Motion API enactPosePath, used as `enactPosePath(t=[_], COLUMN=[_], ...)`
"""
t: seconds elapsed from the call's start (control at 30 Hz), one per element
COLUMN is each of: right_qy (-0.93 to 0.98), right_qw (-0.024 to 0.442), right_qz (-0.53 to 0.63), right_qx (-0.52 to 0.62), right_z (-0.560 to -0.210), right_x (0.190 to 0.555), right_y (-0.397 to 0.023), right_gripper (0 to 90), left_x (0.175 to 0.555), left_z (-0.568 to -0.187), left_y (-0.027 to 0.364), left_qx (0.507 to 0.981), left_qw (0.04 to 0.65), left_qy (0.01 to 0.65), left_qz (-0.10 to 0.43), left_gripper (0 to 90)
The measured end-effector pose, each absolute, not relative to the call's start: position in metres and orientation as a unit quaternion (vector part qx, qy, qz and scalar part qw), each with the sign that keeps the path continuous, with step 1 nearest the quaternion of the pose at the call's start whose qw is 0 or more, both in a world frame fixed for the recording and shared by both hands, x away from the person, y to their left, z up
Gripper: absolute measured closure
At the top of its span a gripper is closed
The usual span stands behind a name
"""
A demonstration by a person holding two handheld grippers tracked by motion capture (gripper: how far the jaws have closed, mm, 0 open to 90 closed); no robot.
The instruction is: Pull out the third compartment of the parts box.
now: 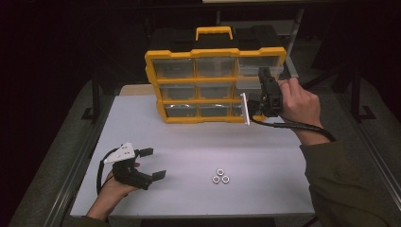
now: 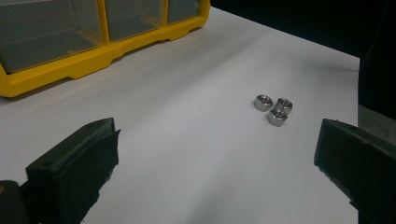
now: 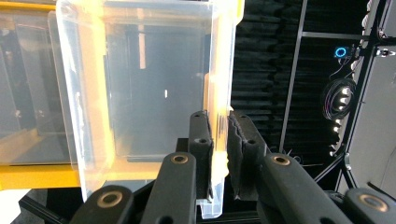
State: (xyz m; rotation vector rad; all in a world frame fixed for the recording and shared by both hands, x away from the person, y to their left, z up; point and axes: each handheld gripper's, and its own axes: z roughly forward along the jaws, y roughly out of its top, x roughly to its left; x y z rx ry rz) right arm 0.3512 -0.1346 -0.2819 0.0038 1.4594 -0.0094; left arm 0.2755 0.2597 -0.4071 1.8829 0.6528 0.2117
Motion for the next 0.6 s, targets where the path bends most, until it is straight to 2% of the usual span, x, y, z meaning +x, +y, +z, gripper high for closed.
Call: enactPosePath(t=[0.6], right_qy=[0.667], right_qw=[0.745], right_qz=[-0.006], right_qx=[-0.009], right_z=[-0.281], right_x=[0.339], right_y=[-0.136], right_gripper=[79.4], left_x=[0.274], left_z=[-0.406], left_y=[0.259], left_qx=[0.786], left_qw=[0.542], left_qy=[0.284], left_qz=[0.085], left_gripper=[0.0])
